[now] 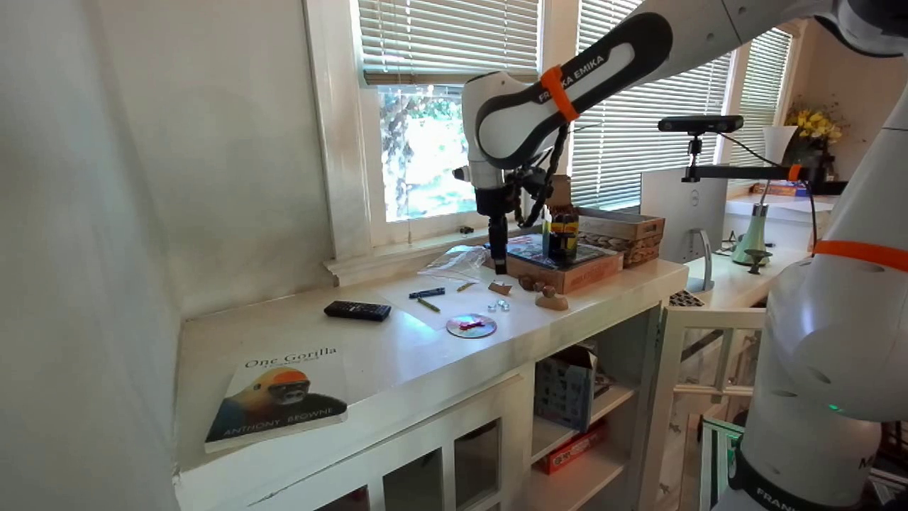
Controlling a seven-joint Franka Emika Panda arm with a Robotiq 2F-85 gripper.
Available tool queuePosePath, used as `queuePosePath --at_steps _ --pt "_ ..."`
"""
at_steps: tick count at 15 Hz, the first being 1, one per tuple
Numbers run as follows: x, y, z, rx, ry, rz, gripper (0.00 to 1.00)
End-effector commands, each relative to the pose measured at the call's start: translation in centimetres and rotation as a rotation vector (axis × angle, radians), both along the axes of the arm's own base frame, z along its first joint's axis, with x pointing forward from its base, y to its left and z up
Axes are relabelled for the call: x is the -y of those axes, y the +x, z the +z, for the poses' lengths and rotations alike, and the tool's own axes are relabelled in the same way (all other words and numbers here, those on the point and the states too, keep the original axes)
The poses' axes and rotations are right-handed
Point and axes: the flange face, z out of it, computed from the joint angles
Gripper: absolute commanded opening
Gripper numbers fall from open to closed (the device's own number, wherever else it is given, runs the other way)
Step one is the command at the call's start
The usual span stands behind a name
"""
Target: Pick up one shiny object from the counter and put it on the windowsill.
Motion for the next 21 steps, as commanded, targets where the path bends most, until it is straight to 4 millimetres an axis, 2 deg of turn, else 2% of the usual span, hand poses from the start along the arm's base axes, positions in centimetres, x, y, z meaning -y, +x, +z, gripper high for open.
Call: queuePosePath --at_steps 1,4,13,17,18,20,21 --pt "0.0 0.0 -0.1 -0.001 0.001 0.003 1.0" --pt "0.3 0.0 -0.3 0.014 0.007 0.016 1.0" --pt "1.3 2.3 -5.0 0.076 0.027 0.107 1.0" --pt "0.4 3.0 -6.9 0.031 0.029 0.146 1.0" --pt "0.1 3.0 -7.3 0.019 0.025 0.153 0.95" --pt "-0.1 3.1 -7.9 0.005 0.022 0.151 0.73" --pt "-0.2 3.1 -8.1 0.0 0.024 0.155 0.7"
